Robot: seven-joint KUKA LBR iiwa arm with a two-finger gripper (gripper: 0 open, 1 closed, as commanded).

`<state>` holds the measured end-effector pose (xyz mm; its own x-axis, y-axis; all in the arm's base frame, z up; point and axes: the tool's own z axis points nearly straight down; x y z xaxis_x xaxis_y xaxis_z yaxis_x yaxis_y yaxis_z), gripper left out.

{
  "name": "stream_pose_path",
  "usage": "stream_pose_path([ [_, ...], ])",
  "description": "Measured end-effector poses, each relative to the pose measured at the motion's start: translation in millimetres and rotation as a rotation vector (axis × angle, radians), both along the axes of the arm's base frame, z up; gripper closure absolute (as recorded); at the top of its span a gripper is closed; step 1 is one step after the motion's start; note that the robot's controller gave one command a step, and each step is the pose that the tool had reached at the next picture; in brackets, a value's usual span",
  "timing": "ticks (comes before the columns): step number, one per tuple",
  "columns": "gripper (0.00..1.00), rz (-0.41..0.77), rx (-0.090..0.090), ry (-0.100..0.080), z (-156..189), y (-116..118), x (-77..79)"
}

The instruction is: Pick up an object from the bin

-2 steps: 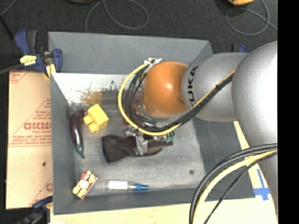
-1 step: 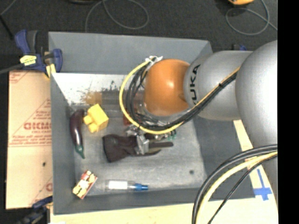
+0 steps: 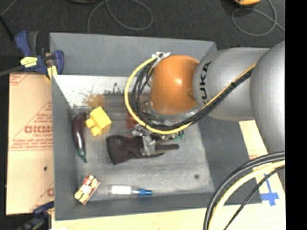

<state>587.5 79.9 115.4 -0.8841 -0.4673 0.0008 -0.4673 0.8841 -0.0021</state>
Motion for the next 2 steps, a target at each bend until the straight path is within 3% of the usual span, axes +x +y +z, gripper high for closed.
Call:
stream_pose_path([
  [2, 1.0, -0.002, 0.001, -0.011, 30, 0, 2.8],
])
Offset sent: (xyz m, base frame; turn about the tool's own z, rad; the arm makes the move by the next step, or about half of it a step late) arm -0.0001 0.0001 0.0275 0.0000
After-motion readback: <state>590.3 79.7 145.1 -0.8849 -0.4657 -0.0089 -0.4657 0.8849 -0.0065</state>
